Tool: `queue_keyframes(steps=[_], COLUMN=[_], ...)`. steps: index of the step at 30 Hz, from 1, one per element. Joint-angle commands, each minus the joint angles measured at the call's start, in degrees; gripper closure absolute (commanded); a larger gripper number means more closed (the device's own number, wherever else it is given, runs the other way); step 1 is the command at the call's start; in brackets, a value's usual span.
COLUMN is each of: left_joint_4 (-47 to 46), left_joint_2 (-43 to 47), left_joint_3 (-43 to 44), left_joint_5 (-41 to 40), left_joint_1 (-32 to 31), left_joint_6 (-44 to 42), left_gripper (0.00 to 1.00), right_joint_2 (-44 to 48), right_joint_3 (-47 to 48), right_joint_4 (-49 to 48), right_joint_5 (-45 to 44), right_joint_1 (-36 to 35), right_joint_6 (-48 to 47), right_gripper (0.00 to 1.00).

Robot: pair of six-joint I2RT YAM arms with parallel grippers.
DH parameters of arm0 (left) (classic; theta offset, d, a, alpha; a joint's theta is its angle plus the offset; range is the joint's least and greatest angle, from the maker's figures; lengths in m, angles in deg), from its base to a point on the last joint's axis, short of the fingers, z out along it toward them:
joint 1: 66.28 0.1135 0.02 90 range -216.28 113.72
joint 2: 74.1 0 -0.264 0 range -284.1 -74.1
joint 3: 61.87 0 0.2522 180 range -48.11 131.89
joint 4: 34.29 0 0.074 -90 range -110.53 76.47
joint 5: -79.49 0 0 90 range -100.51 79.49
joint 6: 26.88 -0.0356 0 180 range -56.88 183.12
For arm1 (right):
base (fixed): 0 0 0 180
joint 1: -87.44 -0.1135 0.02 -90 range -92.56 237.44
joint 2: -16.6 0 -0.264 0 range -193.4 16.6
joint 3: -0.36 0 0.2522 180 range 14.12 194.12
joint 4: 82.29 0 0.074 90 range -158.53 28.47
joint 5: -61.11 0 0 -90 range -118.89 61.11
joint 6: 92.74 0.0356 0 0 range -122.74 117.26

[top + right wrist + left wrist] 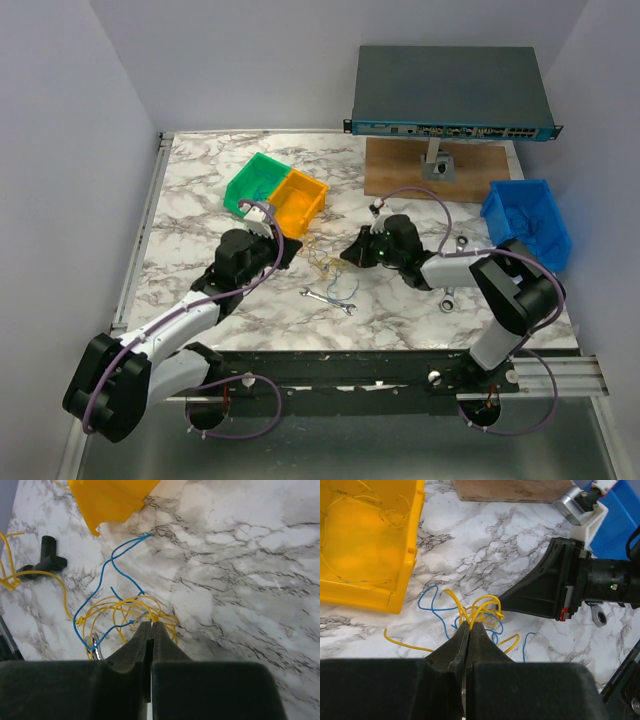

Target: Untangle the cables

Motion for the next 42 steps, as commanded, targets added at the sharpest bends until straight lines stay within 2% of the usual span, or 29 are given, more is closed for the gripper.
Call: queue_keyframes(steps=[1,5,9,13,16,19,21,24,28,33,34,35,36,37,42], left_joint_4=[3.8,9.0,10.3,12.9,17.6,17.7,14.0,12.1,15.9,14.9,14.6,14.2,13.0,12.0,9.0], left_joint_2=[2.6,6.0,9.2,10.2,9.9,9.8,9.3,7.6,5.8,7.0,7.1,7.2,7.1,6.8,4.6], left_joint_3=[1.0,0.1,-1.6,-1.7,-0.6,-0.7,-1.6,-1.1,1.2,0.2,0.1,0.0,-0.2,-0.4,0.1], left_joint_5=[-8.0,-21.0,-27.7,-33.8,-40.1,-40.7,-37.1,-32.7,-34.7,-35.1,-34.8,-34.0,-32.0,-29.9,-22.0], left_joint_1=[-0.2,-0.1,0.0,0.1,0.3,0.3,0.3,0.3,0.3,0.3,0.3,0.3,0.3,0.3,0.3], left_joint_6=[-0.7,2.0,3.8,5.9,9.8,10.2,8.5,6.0,6.2,6.6,6.7,6.4,5.6,4.5,2.4], left_gripper=[1.00,1.00,1.00,1.00,1.00,1.00,1.00,1.00,1.00,1.00,1.00,1.00,1.00,1.00,1.00], right_joint_2=[5.7,16.4,26.1,35.4,41.3,45.3,45.5,44.1,43.0,45.2,45.3,45.2,44.8,43.9,32.2], right_joint_3=[-4.9,-10.5,-16.0,-20.5,-23.2,-25.1,-25.5,-24.2,-22.3,-23.2,-23.7,-23.9,-23.9,-23.5,-17.3], right_joint_4=[-3.7,-2.7,-0.4,5.2,9.4,8.2,5.1,5.9,8.2,10.3,7.9,5.8,2.5,0.5,-0.1], right_joint_5=[-9.2,-26.6,-46.2,-69.6,-79.8,-79.9,-77.4,-76.7,-76.9,-79.5,-77.2,-73.2,-66.3,-59.4,-41.6], right_joint_1=[-0.5,-0.5,-0.5,-0.5,-0.4,-0.5,-0.5,-0.4,-0.5,-0.5,-0.5,-0.5,-0.5,-0.5,-0.5], right_joint_6=[0.9,2.3,5.6,13.0,18.1,17.5,14.4,13.9,13.8,16.2,13.7,10.6,5.1,0.7,-5.3], right_gripper=[0.99,0.99,0.99,0.99,0.99,0.99,0.99,0.99,0.99,0.97,0.84,0.47,0.18,0.01,0.00])
